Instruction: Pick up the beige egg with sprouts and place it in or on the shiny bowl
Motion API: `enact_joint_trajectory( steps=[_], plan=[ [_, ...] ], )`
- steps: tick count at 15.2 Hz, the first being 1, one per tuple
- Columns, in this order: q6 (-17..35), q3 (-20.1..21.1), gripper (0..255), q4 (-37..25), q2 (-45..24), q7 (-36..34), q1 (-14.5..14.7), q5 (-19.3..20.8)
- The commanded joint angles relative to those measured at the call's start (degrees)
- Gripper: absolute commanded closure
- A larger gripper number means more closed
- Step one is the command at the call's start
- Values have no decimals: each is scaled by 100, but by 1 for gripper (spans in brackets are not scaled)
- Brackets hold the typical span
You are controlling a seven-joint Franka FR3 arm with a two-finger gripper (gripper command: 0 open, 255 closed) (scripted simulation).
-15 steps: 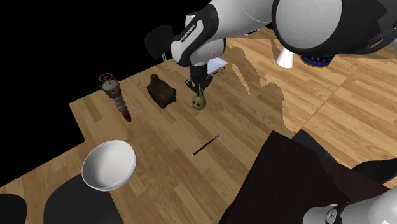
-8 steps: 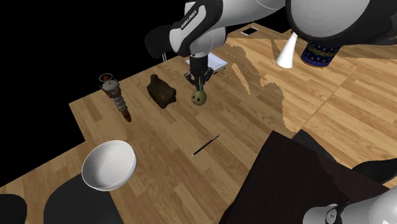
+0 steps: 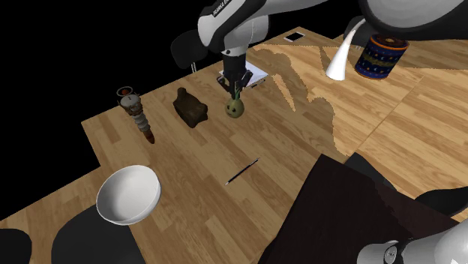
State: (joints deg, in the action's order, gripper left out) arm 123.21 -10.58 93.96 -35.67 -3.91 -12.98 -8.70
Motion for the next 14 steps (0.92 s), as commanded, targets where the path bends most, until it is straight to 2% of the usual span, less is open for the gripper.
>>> enact_joint_trajectory(
  steps=[1, 4, 14],
  plan=[
    [-123, -15, 255, -30, 95, -13, 7, 22],
    [-247, -29, 255, -57, 193, -28, 16, 43],
    [-191, 230, 255, 168, 419, -1180, 924, 112]
  ],
)
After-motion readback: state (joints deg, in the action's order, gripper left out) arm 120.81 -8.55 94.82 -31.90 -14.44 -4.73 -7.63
